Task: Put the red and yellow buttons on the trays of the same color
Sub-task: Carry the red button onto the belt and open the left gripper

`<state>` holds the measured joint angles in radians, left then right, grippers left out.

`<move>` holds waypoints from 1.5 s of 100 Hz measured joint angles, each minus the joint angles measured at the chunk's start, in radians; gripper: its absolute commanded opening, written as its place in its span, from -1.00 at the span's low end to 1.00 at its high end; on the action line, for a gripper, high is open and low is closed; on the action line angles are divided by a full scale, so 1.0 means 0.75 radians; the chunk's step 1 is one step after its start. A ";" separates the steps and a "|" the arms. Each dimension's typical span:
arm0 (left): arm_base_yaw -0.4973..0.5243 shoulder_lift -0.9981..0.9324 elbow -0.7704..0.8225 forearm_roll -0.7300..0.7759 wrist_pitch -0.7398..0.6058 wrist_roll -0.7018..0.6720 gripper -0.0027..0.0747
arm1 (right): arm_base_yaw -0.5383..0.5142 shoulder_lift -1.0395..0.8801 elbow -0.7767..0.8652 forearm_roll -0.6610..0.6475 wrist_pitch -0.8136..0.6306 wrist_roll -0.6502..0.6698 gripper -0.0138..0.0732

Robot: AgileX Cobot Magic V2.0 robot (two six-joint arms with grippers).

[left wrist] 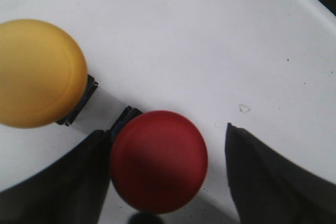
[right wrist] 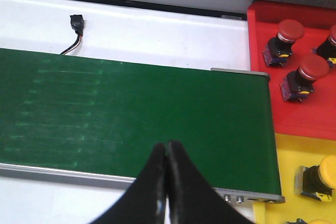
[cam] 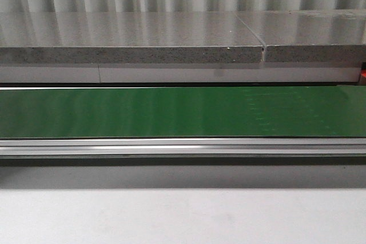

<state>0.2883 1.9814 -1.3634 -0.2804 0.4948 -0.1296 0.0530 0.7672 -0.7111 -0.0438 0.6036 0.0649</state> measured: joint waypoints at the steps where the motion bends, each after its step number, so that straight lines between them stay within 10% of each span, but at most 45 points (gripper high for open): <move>1: 0.000 0.000 0.000 0.000 0.000 0.000 -0.14 | 0.000 0.000 0.000 0.000 0.000 0.000 -0.84; 38: 0.000 -0.044 -0.003 0.000 0.064 0.020 -0.96 | 0.000 0.000 0.000 0.000 0.000 0.000 -0.84; 150: -0.178 -0.546 0.231 -0.029 0.387 0.356 -0.98 | 0.000 0.000 0.000 0.000 0.000 0.000 -0.84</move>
<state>0.1549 1.5721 -1.1899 -0.3023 0.7848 0.1374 0.0530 0.7672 -0.7111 -0.0438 0.6036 0.0649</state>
